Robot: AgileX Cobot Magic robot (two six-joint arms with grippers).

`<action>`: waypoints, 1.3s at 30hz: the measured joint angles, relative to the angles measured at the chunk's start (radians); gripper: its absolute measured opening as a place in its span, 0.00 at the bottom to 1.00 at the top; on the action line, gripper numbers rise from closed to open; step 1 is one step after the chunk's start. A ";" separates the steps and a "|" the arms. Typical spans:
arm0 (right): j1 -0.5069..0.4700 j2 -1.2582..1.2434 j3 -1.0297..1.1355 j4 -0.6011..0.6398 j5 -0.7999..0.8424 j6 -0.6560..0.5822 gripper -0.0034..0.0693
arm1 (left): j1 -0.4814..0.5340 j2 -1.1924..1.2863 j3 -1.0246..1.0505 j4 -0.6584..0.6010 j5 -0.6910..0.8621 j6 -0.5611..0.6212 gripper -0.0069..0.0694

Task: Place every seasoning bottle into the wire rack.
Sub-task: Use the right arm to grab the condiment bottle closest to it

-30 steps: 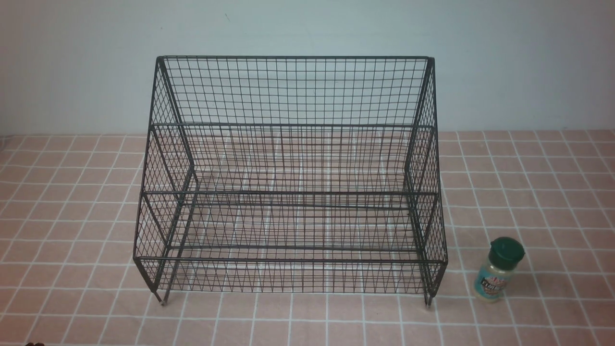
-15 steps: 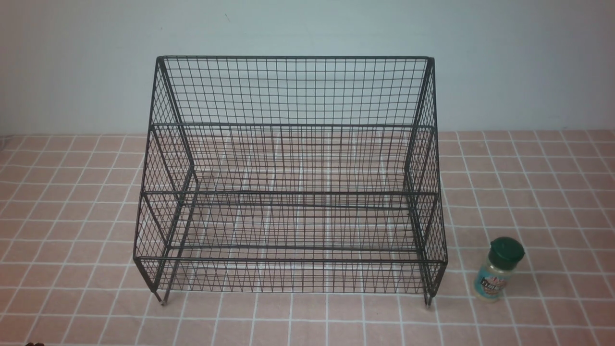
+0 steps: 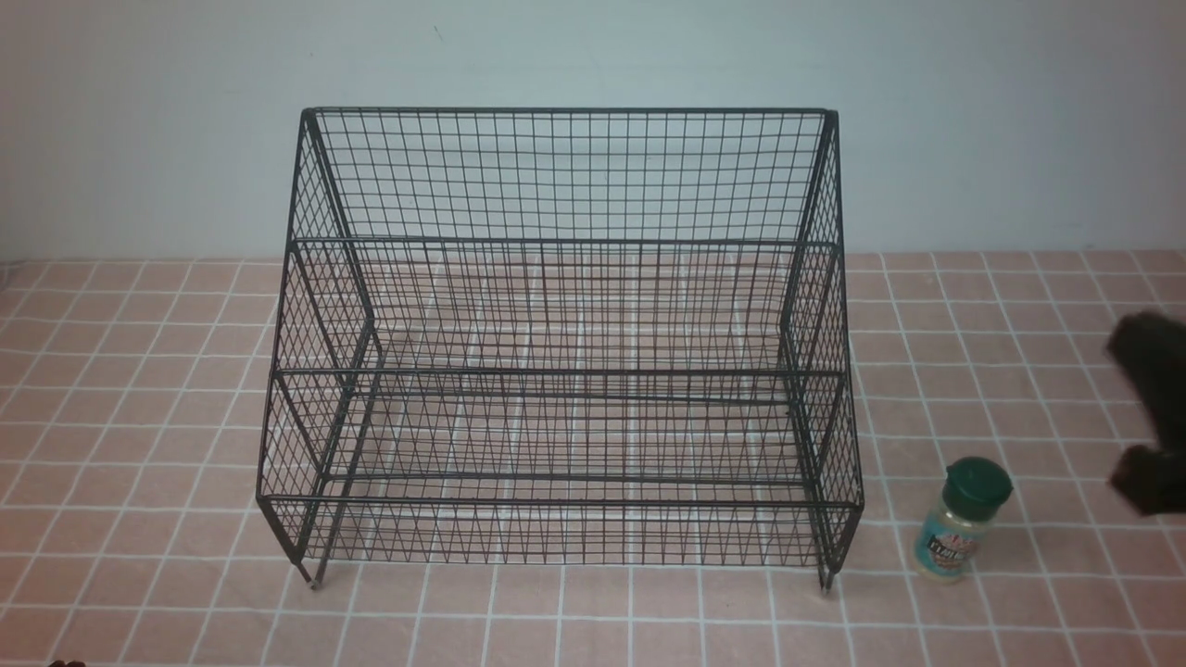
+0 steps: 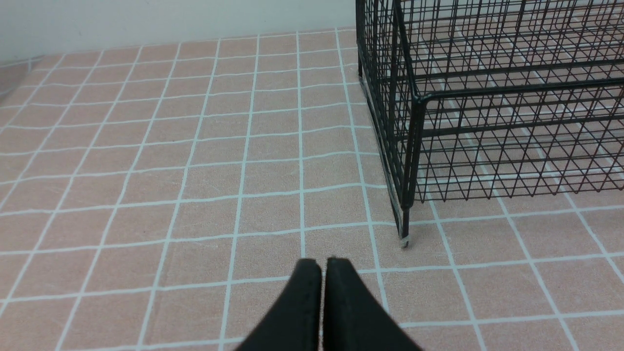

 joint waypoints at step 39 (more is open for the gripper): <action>0.000 0.615 -0.011 0.106 -0.213 -0.154 0.87 | 0.000 0.000 0.000 0.000 0.000 0.000 0.08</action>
